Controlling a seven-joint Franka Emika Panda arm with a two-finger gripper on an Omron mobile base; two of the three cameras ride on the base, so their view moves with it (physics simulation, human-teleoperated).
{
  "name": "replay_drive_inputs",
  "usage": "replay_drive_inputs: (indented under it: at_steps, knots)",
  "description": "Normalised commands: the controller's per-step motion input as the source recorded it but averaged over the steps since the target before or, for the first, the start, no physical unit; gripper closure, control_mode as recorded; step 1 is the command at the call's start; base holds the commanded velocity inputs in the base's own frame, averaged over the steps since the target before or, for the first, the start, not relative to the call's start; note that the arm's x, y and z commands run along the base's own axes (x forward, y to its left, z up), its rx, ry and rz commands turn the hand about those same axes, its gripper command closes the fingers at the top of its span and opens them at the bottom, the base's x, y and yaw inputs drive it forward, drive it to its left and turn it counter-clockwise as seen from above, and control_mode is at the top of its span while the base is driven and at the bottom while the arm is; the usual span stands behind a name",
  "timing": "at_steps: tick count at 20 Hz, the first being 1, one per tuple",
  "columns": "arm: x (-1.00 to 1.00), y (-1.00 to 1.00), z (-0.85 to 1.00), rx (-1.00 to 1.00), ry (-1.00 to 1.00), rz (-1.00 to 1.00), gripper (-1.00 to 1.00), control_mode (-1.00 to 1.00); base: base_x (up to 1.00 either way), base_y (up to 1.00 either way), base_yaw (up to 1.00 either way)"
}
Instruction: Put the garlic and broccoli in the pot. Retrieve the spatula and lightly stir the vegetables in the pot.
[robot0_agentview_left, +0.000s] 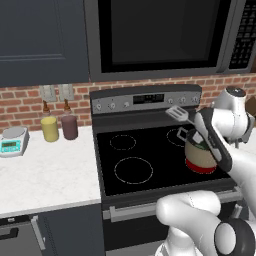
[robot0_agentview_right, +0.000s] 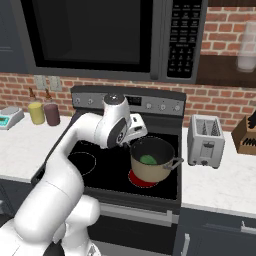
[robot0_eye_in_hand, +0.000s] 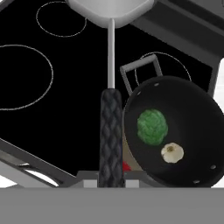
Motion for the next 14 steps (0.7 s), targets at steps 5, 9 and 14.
replay_drive_inputs:
  at_steps: [5,9,14]
  knots:
    - [0.01,-0.01,0.00,0.00,0.00,0.00,1.00,-1.00,0.00,0.00,0.00]
    - [0.00,0.00,0.00,0.00,0.00,0.00,1.00,-1.00,0.00,0.00,0.00]
    - [0.02,-0.20,0.00,-0.02,0.00,0.00,1.00,-1.00,0.00,0.00,0.00]
